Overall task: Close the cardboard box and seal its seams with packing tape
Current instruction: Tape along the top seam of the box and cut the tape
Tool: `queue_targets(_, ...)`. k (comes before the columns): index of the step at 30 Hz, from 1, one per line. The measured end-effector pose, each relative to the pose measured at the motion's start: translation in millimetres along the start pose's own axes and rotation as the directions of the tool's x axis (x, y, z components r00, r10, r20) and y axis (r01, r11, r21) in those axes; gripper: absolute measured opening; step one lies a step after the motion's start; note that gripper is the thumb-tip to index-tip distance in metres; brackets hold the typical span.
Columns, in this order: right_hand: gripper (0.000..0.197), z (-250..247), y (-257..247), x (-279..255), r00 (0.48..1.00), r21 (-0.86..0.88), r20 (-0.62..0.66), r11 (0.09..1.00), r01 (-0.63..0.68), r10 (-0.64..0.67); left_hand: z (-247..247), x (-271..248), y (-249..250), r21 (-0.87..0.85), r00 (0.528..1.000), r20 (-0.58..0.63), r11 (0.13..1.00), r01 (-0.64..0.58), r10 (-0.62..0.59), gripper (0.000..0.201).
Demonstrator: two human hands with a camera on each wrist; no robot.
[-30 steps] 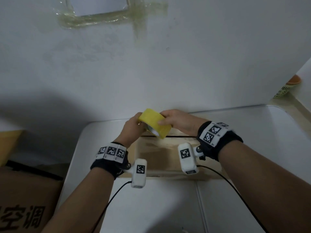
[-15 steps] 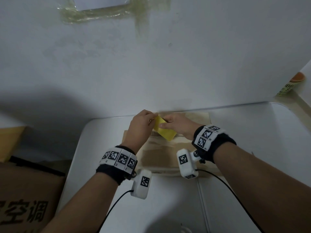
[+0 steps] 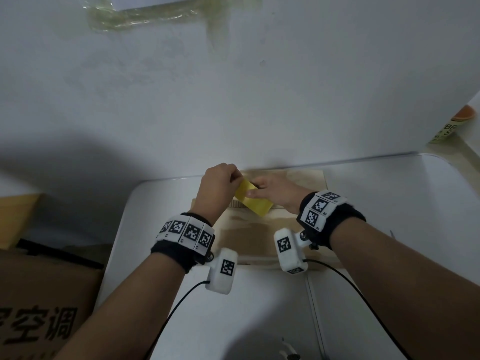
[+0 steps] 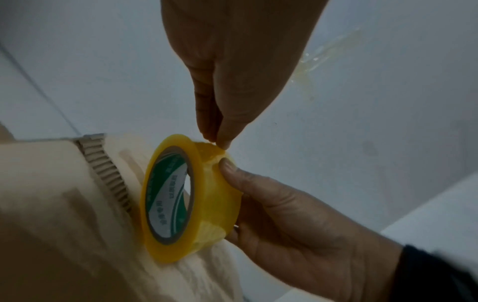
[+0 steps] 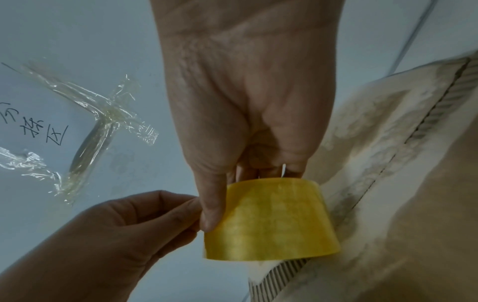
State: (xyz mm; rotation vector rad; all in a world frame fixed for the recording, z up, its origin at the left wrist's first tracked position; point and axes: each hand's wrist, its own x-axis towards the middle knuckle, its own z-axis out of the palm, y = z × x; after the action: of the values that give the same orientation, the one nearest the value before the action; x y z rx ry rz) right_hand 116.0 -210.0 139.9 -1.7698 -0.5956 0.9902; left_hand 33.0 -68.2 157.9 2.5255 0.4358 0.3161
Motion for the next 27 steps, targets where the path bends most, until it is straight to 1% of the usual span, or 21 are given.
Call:
queue_targets(2,0.023,0,2,2,1.0,-0.014,0.003,1.0,0.016,-0.016,2,0,1,0.125,0.997,0.002,0.989,-0.081,0.082,0.014)
queue_targets(5,0.025,0,3,4,1.0,-0.037,-0.007,0.999,0.019,-0.02,7,0,2,0.215,0.984,-0.01,0.961,-0.172,0.179,0.012)
queue_targets(7,0.023,-1,3,3,1.0,-0.046,-0.004,0.998,0.031,-0.031,7,-1,0,0.249,0.967,0.003,0.937,-0.246,0.253,0.009)
queue_targets(9,0.017,-5,3,1,0.999,-0.041,0.021,0.999,0.034,-0.033,5,-1,-3,0.226,0.942,0.039,0.915,-0.334,0.334,0.01)
queue_targets(10,0.018,-7,3,0,0.999,-0.032,0.041,0.999,0.035,-0.034,2,-1,-4,0.187,0.933,0.065,0.914,-0.361,0.355,0.008)
queue_targets(12,0.027,-11,5,-2,0.997,-0.008,0.073,0.999,0.037,-0.036,-3,-3,-9,0.099,0.918,0.12,0.916,-0.39,0.378,0.005)
queue_targets(14,0.03,-13,6,-3,0.996,0.009,0.083,0.999,0.036,-0.036,-7,-5,-14,0.02,0.909,0.171,0.921,-0.388,0.379,0.005)
queue_targets(16,0.03,-13,5,-4,0.996,0.01,0.086,0.999,0.03,-0.031,-9,-6,-19,-0.052,0.912,0.202,0.934,-0.355,0.358,0.005)
queue_targets(18,0.031,-12,5,-4,0.998,-0.047,0.048,0.998,0.036,-0.033,-10,-4,-22,-0.106,0.926,0.203,0.947,-0.303,0.319,0.004)
queue_targets(21,0.031,-12,2,-2,1.0,-0.163,0.002,0.986,0.031,-0.031,-15,3,-23,-0.152,0.939,0.235,0.963,-0.221,0.252,0.012)
queue_targets(23,0.03,-13,-1,-2,1.0,-0.171,0.006,0.985,0.019,-0.019,-20,6,-21,-0.202,0.947,0.244,0.966,-0.163,0.211,0.008)
queue_targets(25,0.031,-14,-1,0,1.0,-0.15,-0.01,0.988,0.027,-0.029,-22,8,-20,-0.195,0.953,0.224,0.968,-0.16,0.203,0.005)
queue_targets(27,0.034,-15,0,0,0.999,-0.145,-0.024,0.989,0.03,-0.034,-21,6,-17,-0.128,0.948,0.231,0.973,-0.195,0.22,0.006)
